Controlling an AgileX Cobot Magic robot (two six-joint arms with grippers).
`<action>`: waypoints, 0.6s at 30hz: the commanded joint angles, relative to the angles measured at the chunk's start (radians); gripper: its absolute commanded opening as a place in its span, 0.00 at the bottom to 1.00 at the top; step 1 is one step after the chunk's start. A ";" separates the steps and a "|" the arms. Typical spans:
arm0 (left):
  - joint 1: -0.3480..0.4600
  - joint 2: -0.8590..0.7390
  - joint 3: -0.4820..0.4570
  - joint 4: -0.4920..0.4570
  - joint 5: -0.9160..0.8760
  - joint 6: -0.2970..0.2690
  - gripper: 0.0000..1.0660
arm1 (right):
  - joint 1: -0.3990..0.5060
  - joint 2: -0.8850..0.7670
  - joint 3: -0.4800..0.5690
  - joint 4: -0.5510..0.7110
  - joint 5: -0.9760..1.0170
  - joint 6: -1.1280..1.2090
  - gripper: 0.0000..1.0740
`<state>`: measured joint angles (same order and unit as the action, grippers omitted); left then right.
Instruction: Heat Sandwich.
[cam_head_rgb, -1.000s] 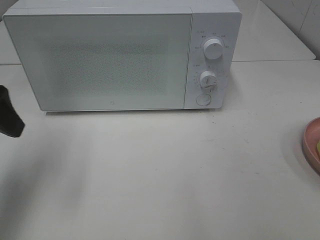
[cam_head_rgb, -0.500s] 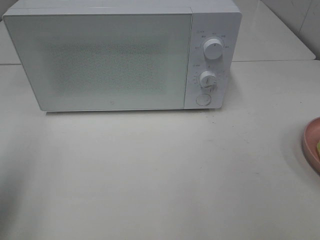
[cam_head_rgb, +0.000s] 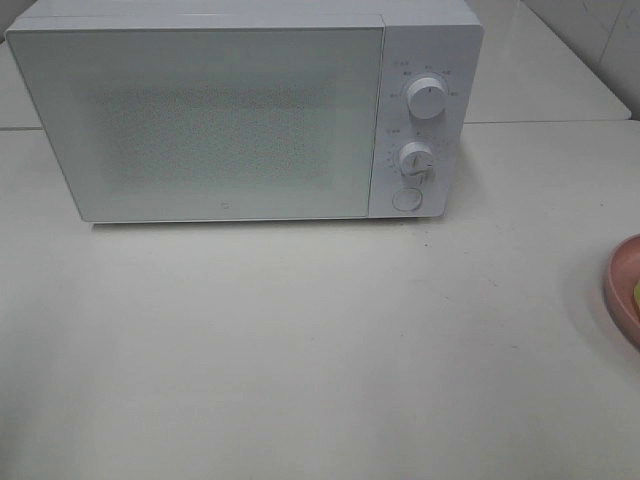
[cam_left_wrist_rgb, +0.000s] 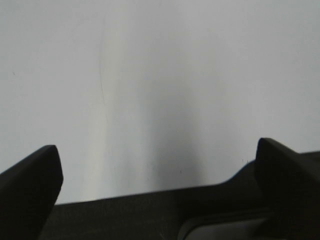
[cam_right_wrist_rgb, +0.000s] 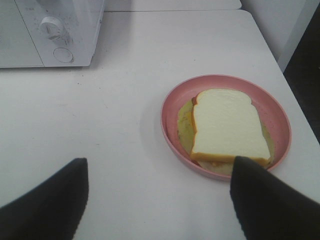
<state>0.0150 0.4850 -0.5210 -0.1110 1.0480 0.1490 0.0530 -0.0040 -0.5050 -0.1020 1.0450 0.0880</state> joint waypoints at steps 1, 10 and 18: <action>0.003 -0.121 0.024 0.026 -0.016 0.000 0.95 | -0.006 -0.026 0.000 0.002 -0.006 -0.007 0.70; 0.003 -0.308 0.025 0.028 -0.016 -0.008 0.95 | -0.006 -0.026 0.000 0.002 -0.006 -0.006 0.70; 0.003 -0.437 0.025 0.025 -0.017 -0.010 0.95 | -0.006 -0.026 0.000 0.002 -0.006 -0.006 0.70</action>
<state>0.0150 0.0610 -0.4980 -0.0810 1.0430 0.1460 0.0530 -0.0040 -0.5050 -0.1020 1.0450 0.0880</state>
